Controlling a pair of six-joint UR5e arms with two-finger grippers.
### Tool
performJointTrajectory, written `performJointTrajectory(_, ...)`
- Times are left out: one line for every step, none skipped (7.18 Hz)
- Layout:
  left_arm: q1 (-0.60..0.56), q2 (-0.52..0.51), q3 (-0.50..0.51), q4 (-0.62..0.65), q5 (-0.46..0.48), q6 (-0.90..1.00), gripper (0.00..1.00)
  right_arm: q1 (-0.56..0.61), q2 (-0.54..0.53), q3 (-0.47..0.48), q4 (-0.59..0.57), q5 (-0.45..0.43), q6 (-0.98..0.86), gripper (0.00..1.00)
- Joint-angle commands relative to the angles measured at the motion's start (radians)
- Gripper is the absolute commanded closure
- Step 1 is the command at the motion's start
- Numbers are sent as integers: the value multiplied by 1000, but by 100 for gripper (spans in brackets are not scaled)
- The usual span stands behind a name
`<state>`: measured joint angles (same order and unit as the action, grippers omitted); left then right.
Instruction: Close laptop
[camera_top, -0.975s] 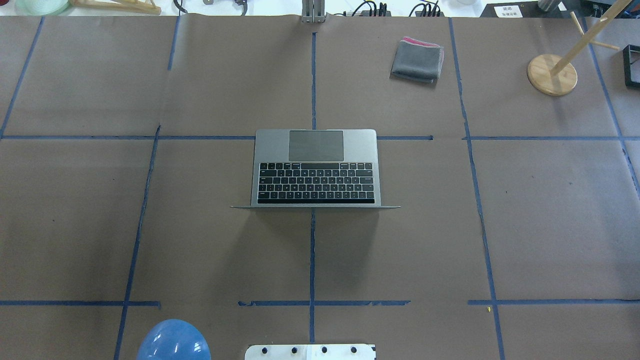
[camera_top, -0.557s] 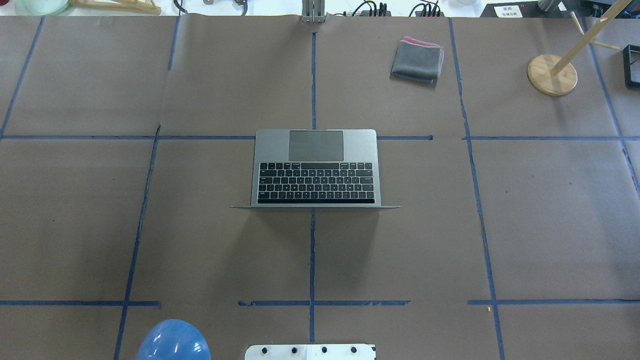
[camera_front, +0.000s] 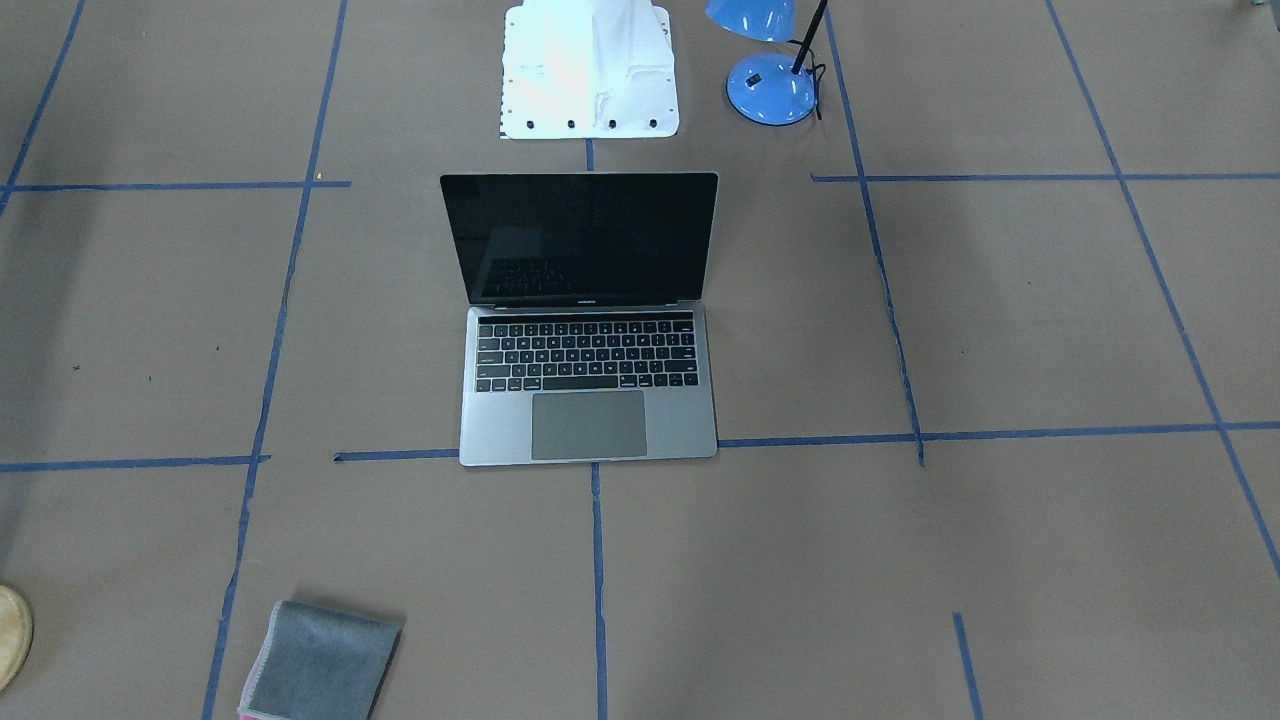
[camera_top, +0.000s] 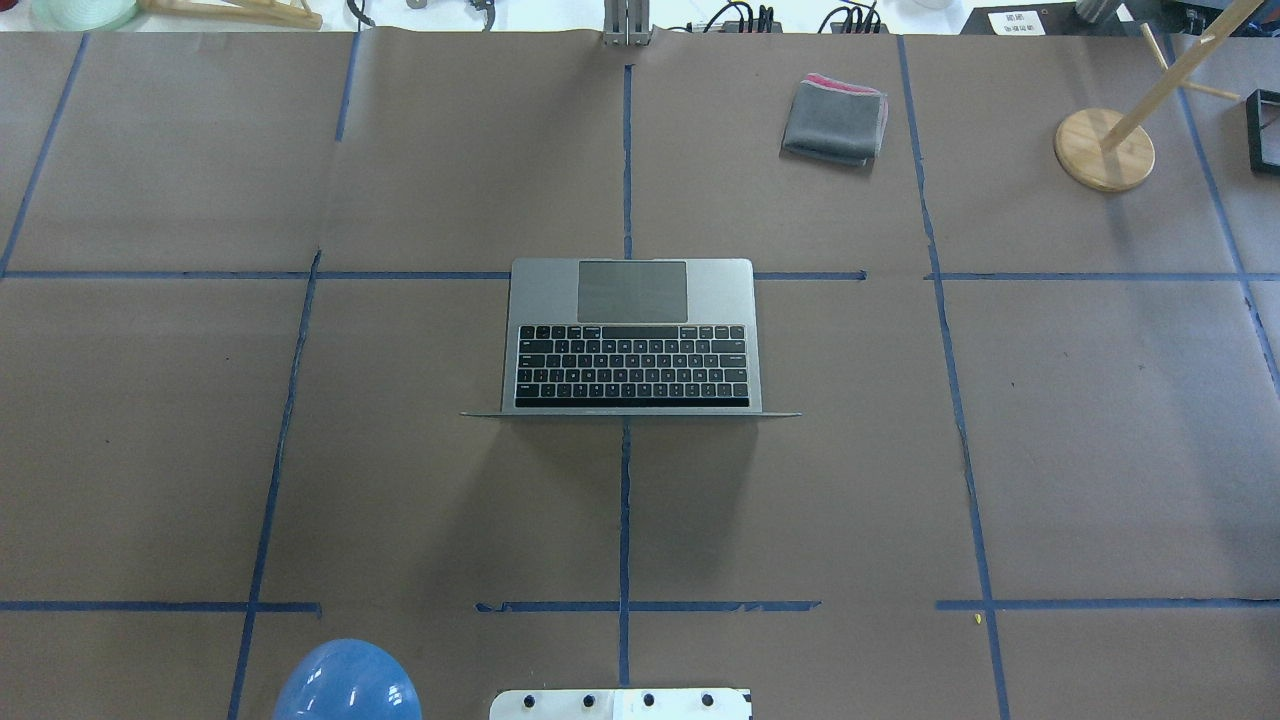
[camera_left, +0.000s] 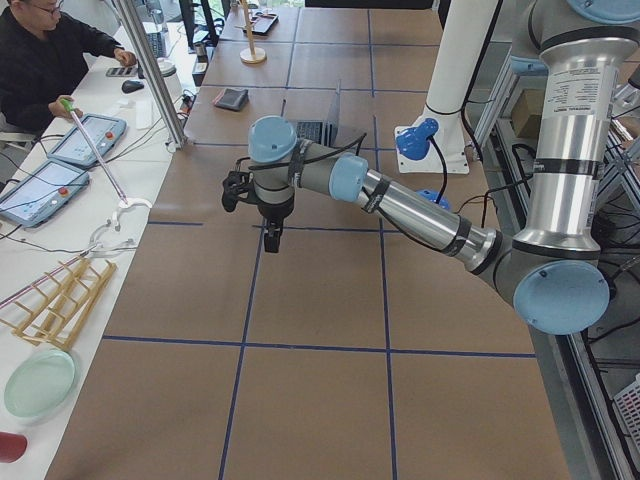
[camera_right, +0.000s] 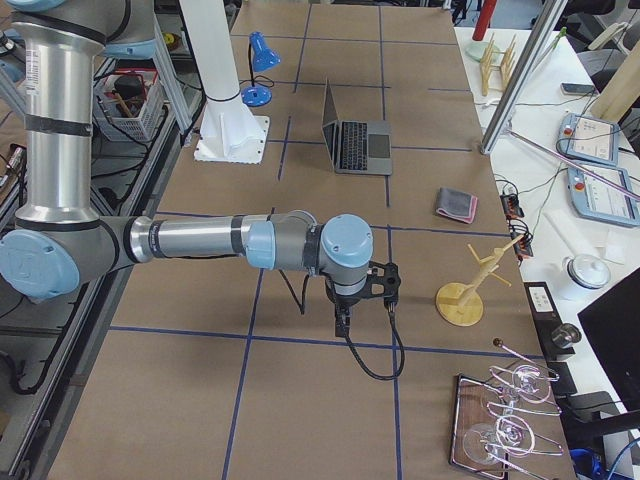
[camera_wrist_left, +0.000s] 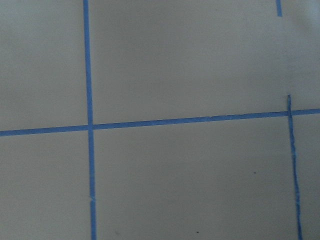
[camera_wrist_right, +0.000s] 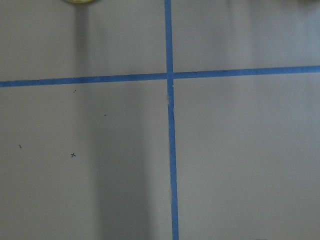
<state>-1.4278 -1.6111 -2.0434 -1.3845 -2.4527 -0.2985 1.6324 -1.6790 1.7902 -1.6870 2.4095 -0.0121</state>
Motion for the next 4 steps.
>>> performJointTrajectory(165, -33, -131, -4, -6, -271, 1, 0, -8, 8, 6, 45, 7, 0)
performJointTrajectory(221, -77, -165, -4, -2, -378, 13, 0, -8, 26, 6, 46, 7, 1)
performJointTrajectory(278, -125, -187, -4, 0, -474, 28, 0, -8, 49, 6, 55, 9, 3)
performJointTrajectory(330, -195, -187, -4, 0, -569, 49, 0, -14, 95, 7, 60, 53, 6)
